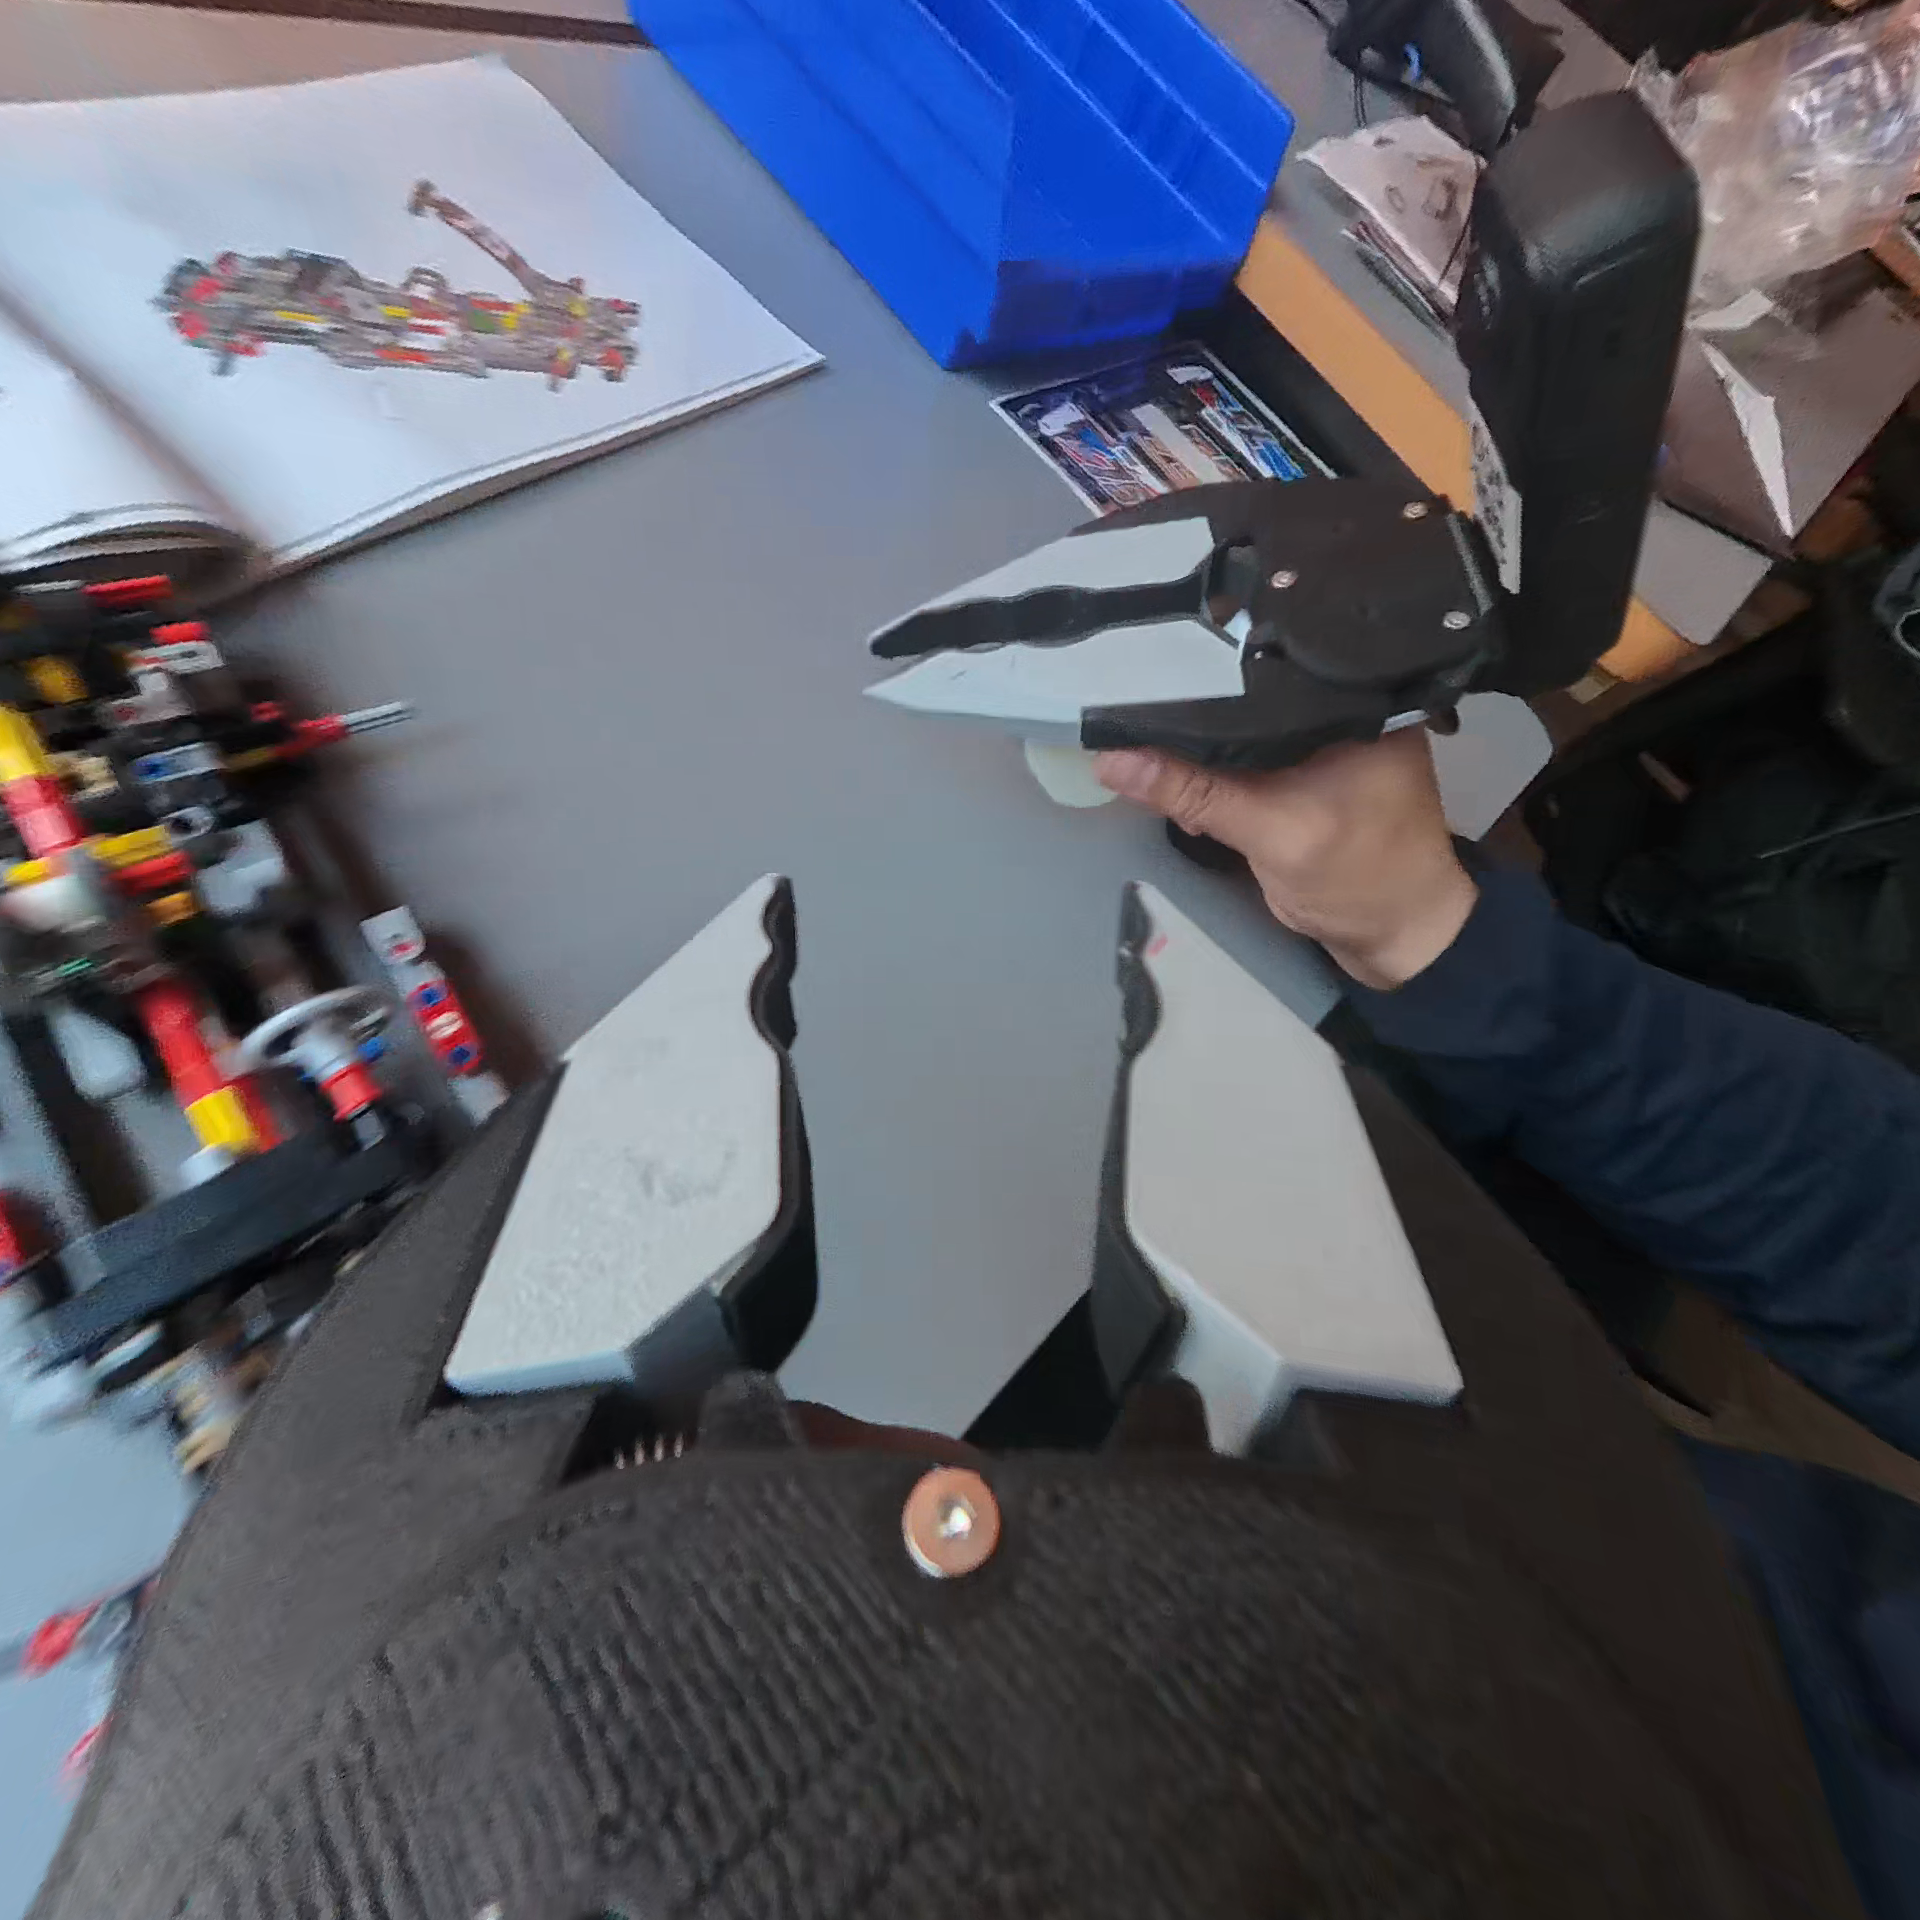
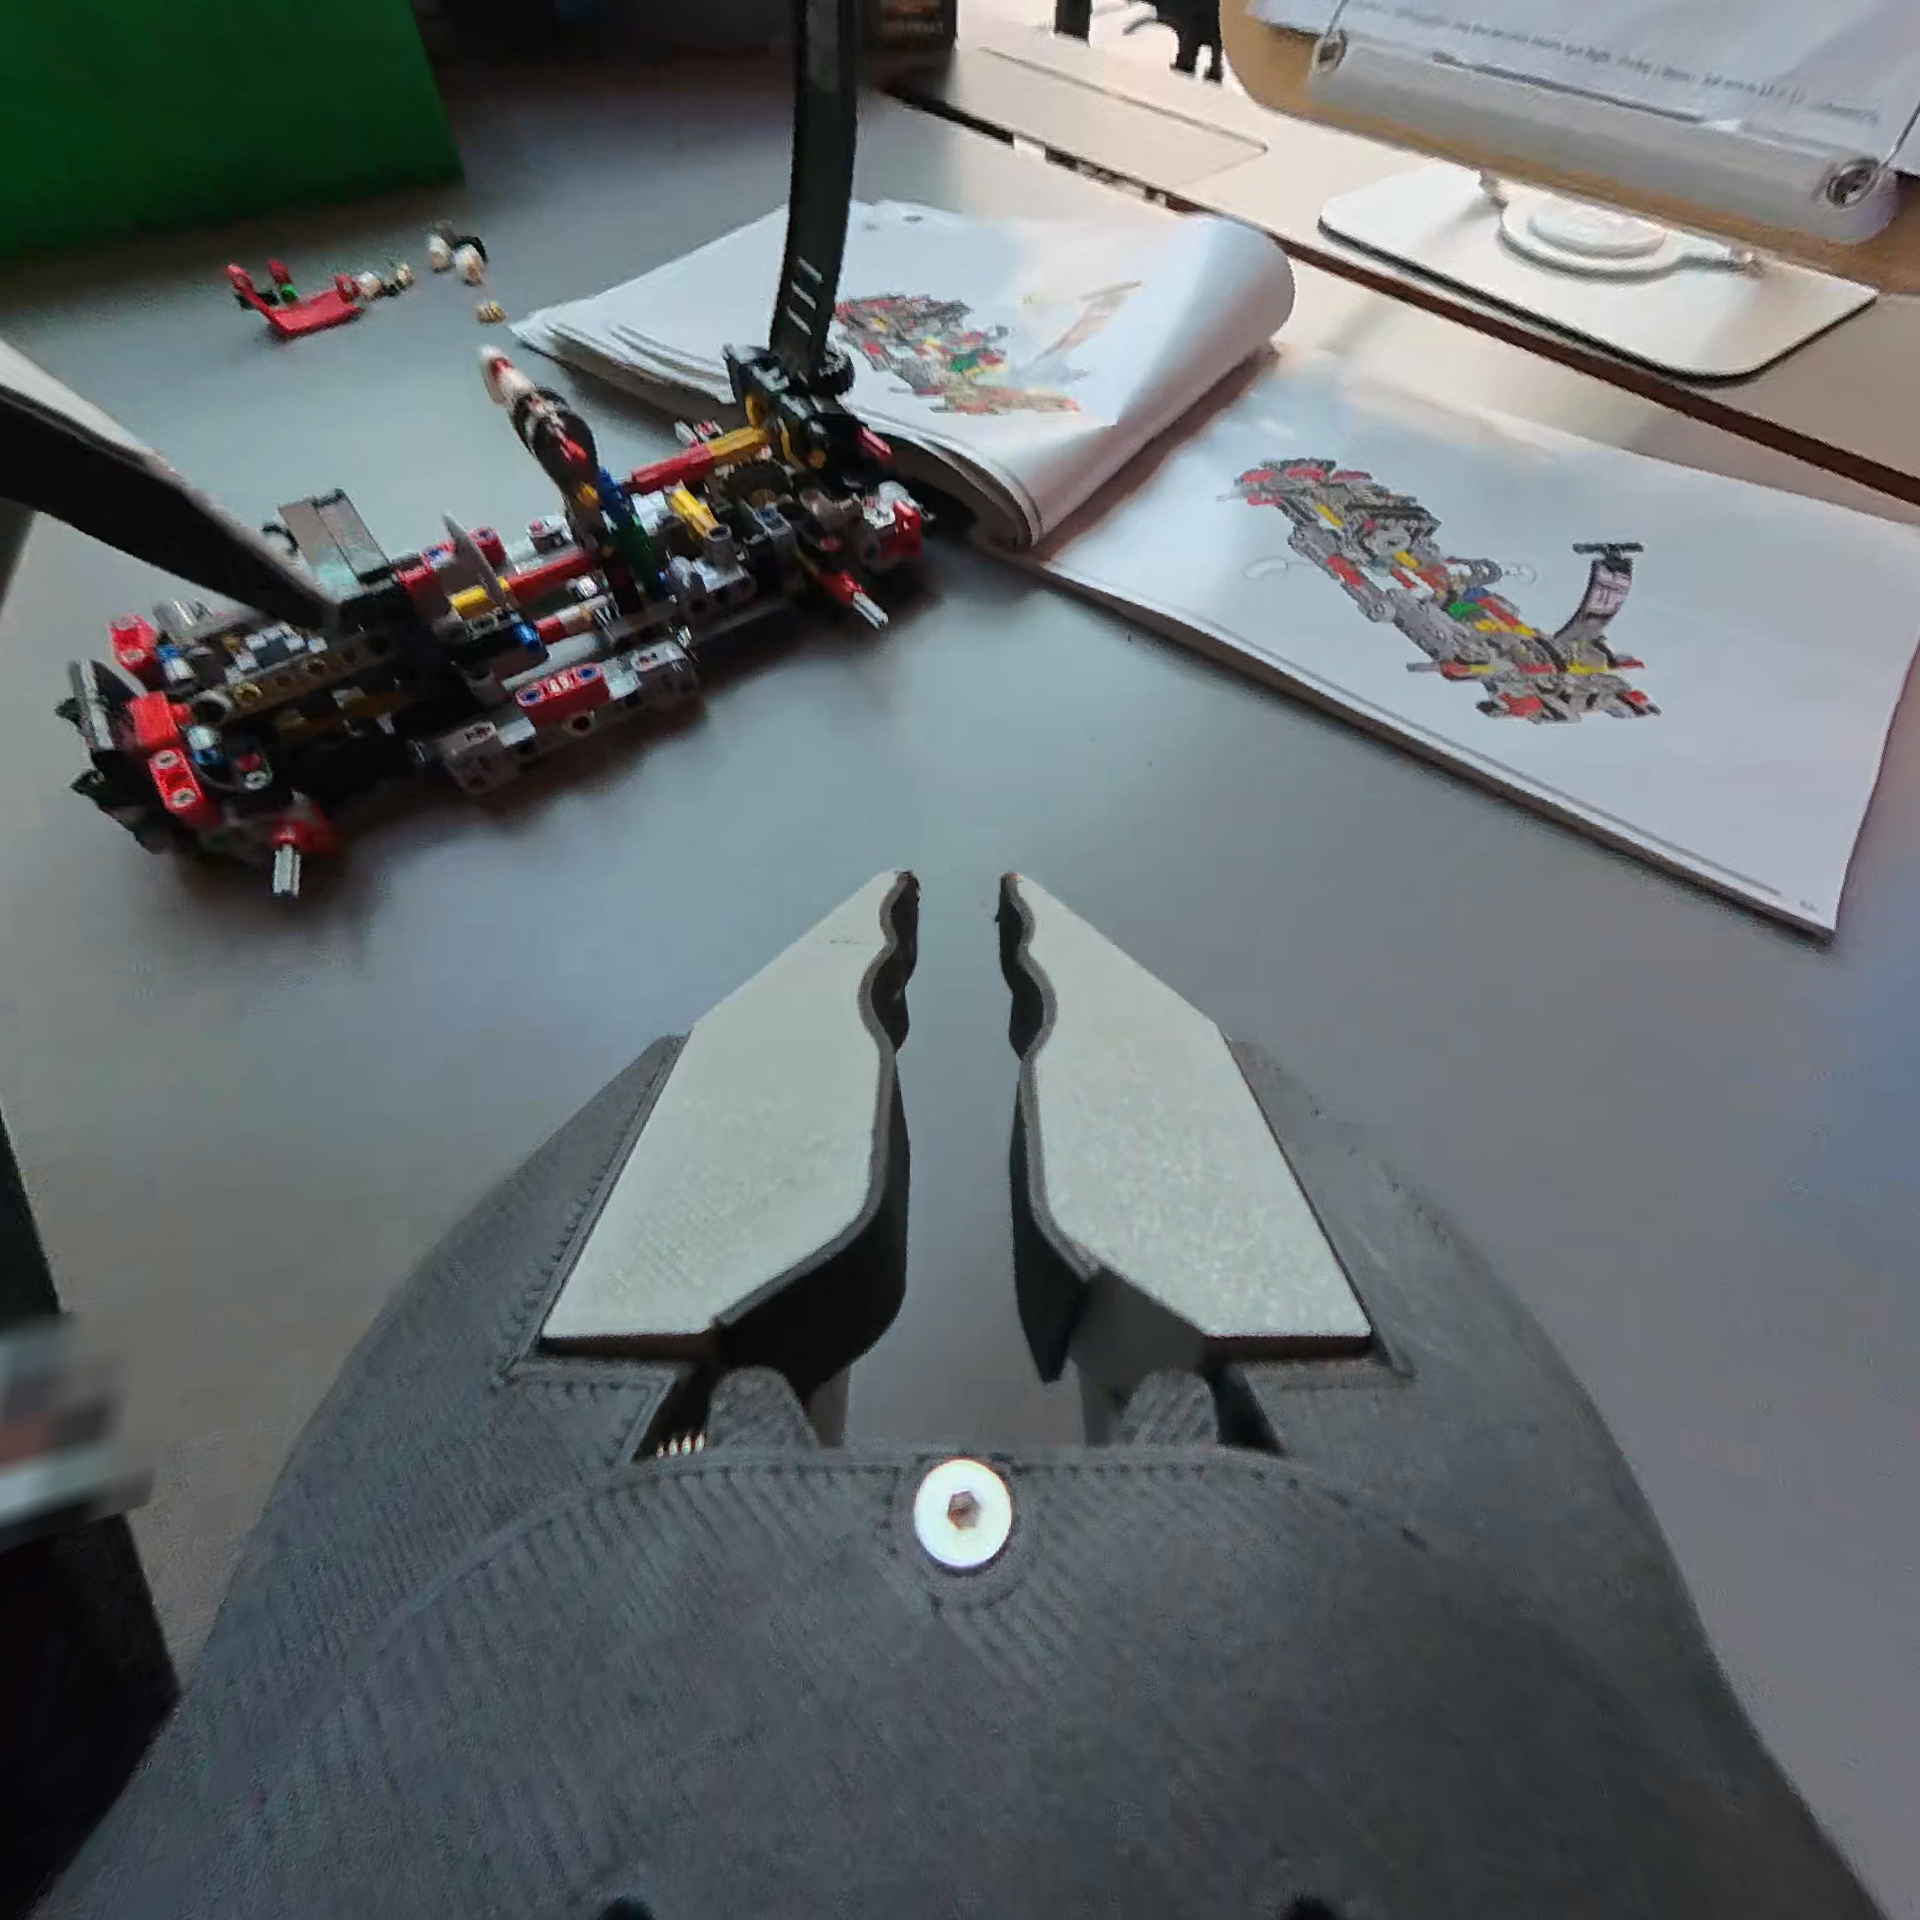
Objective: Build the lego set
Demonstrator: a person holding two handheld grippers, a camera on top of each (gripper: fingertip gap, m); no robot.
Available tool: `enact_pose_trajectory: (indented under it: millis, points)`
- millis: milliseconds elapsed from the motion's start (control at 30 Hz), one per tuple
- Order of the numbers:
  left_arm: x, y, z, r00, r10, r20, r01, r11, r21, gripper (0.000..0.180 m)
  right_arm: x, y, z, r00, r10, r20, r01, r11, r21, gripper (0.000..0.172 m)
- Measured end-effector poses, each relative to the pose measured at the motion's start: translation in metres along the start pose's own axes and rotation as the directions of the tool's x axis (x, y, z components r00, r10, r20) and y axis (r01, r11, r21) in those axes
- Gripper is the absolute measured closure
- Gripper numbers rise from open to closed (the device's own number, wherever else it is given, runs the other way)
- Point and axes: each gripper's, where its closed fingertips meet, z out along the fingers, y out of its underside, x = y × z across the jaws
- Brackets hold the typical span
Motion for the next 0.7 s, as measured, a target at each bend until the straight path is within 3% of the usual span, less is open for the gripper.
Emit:
enact_pose_trajectory:
  millis: [100,133,200,267,333,433,533,567,700]
  points:
    - [0.019,0.005,0.035,0.999,0.014,-0.051,-0.015,0.999,-0.031,0.104,0.01,0.015,-0.014,0.999,-0.004,-0.054,0.0,0.997,-0.075,0.155]
    - [0.026,0.006,0.043,0.996,0.033,-0.081,-0.035,0.999,-0.028,0.106,0.009,0.014,-0.019,0.999,0.002,-0.048,-0.005,0.999,-0.054,0.155]
    - [0.028,-0.004,0.052,0.987,0.148,-0.056,-0.144,0.987,0.069,0.129,0.006,0.006,-0.034,1.0,0.026,-0.014,-0.026,0.999,0.023,0.152]
    - [0.02,-0.012,0.054,0.961,0.272,0.051,-0.277,0.95,0.143,0.14,-0.007,-0.01,-0.051,0.996,0.022,0.086,-0.033,0.99,0.134,0.144]
    - [0.016,-0.013,0.056,0.943,0.317,0.096,-0.329,0.931,0.159,0.136,-0.035,-0.029,-0.072,0.962,-0.037,0.27,-0.031,0.97,0.243,0.142]
    - [0.011,0.0,0.067,0.964,0.255,0.071,-0.26,0.963,0.07,0.118,-0.089,-0.044,-0.105,0.831,-0.194,0.522,0.018,0.946,0.323,0.137]
    - [0.013,0.02,0.079,0.991,0.134,-0.008,-0.135,0.989,-0.059,0.113,-0.109,-0.036,-0.097,0.814,-0.331,0.478,0.237,0.94,0.247,0.126]
    - [0.014,0.024,0.081,0.993,0.111,-0.025,-0.113,0.99,-0.083,0.113,-0.111,-0.034,-0.092,0.81,-0.377,0.449,0.304,0.925,0.227,0.132]
    - [0.015,0.029,0.081,0.994,0.093,-0.05,-0.097,0.991,-0.094,0.105,-0.115,-0.011,-0.072,0.77,-0.412,0.487,0.421,0.902,0.098,0.13]
